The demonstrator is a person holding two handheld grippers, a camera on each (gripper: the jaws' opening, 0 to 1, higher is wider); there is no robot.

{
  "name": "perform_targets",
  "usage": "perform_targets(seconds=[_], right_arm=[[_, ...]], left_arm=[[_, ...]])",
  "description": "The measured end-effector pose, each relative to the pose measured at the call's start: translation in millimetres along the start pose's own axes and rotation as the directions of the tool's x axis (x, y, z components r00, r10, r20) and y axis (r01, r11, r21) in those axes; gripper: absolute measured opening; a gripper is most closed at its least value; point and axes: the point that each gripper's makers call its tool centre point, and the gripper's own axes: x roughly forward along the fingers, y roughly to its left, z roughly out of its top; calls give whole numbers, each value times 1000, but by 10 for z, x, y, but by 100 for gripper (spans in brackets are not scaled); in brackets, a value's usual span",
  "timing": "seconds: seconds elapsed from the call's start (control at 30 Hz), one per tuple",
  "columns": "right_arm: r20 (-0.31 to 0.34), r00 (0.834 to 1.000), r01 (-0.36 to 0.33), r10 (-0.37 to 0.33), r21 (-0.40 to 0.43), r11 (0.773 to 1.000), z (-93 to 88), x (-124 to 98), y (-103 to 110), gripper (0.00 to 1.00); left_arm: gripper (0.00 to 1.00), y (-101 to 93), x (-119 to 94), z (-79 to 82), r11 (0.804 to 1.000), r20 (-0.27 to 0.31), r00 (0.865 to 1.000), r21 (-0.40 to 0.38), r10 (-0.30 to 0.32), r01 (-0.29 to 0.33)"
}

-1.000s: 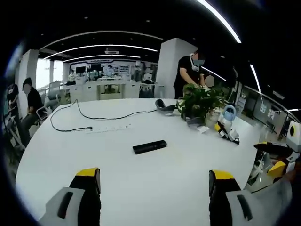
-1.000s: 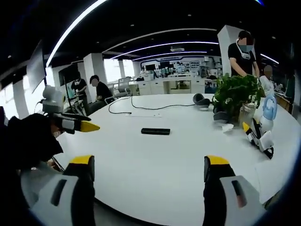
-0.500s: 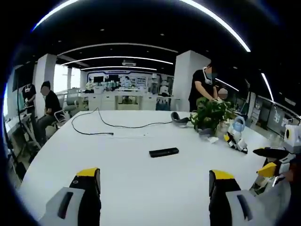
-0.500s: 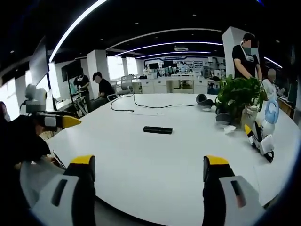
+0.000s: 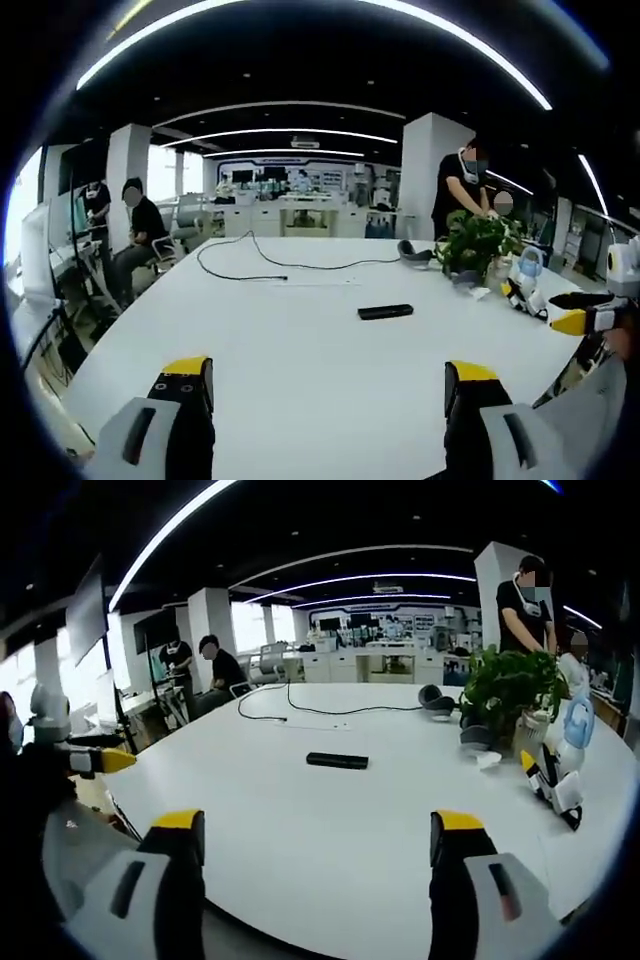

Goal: Press the specified remote control buttons in sequence, fully releasing each button before pressing the next.

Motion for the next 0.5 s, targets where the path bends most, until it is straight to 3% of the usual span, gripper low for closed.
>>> perform_targets(seconds=[0.13, 0.27, 0.5], right_arm=[[-4, 1000, -4, 4, -7, 1000, -6, 0, 12, 97], [-14, 1000, 3, -3, -2, 1000, -24, 3, -10, 96], [-26, 1000, 3, -3, 0, 1000, -44, 13, -8, 95]], left_arm=[[100, -3, 43, -42, 1000, 8, 1000, -9, 11, -11], [100, 34, 34, 45, 997, 58, 997, 56, 54, -58], [100, 77, 48, -12, 998, 41, 998, 32, 57, -58]])
